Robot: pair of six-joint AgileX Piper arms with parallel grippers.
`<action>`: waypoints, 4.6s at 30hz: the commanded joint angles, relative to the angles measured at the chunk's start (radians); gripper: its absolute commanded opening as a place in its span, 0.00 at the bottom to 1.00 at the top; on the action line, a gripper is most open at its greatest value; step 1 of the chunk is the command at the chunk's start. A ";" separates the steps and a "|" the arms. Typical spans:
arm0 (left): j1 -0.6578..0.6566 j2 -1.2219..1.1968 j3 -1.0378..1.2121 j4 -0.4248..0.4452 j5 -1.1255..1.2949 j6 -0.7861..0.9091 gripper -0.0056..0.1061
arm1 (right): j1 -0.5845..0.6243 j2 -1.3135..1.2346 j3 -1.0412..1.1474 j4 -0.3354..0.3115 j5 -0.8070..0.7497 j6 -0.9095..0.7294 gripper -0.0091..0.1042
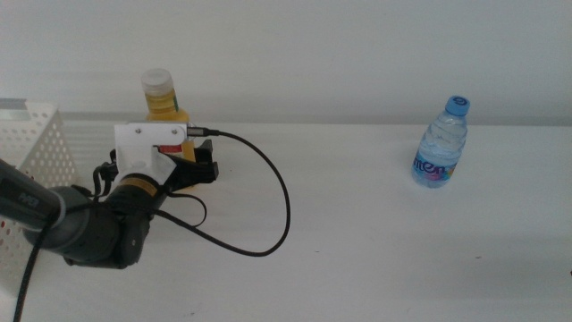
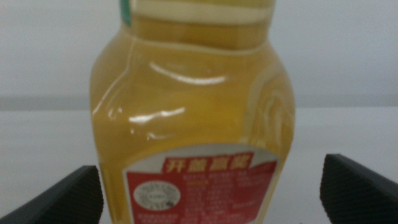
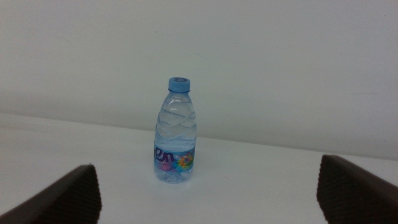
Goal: Use arms to grab the bottles and put them into the dustbin to the left of the table.
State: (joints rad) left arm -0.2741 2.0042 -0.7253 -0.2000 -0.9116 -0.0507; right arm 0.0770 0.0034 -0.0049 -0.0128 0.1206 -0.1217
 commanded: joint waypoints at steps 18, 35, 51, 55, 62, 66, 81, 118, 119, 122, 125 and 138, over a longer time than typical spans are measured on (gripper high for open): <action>0.005 0.118 -0.129 -0.037 -0.011 0.000 0.89 | -0.008 -0.039 0.043 -0.006 -0.007 -0.007 0.90; 0.034 0.141 -0.149 -0.080 -0.038 0.000 0.30 | -0.008 -0.039 0.043 -0.006 -0.007 -0.007 0.90; 0.035 -0.268 0.150 -0.082 0.114 0.235 0.03 | -0.008 -0.039 0.043 -0.006 -0.007 -0.007 0.90; 0.035 -0.436 0.218 -0.097 0.230 0.237 0.03 | -0.008 -0.039 0.043 -0.006 -0.007 -0.007 0.90; 0.035 -0.693 0.233 -0.227 0.615 0.430 0.03 | -0.008 -0.039 0.043 -0.006 -0.007 -0.007 0.90; 0.035 -0.813 0.233 -0.322 0.763 0.511 0.03 | -0.008 -0.039 0.043 -0.006 -0.007 -0.007 0.90; 0.056 -0.914 0.233 -0.347 0.968 0.522 0.03 | -0.008 -0.039 0.043 -0.006 -0.007 -0.007 0.90; 0.449 -0.490 -0.774 0.149 2.214 0.423 0.03 | -0.008 -0.039 0.043 -0.006 -0.007 -0.007 0.90; 0.467 -0.466 -0.808 0.158 2.226 0.434 0.03 | -0.008 -0.039 0.043 -0.006 -0.007 -0.007 0.90; 0.528 -0.400 -0.857 0.158 2.226 0.488 0.03 | -0.008 -0.039 0.043 -0.006 -0.007 -0.007 0.90; 0.589 -0.354 -0.865 0.167 2.226 0.517 0.03 | -0.008 -0.039 0.043 -0.006 -0.007 -0.007 0.90; 0.734 -0.230 -0.835 0.095 2.186 0.601 0.03 | -0.008 -0.039 0.043 -0.006 -0.007 -0.007 0.90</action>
State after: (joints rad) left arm 0.4580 1.7780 -1.5558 -0.0722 1.2380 0.5399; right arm 0.0754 0.0034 -0.0049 -0.0128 0.1206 -0.1217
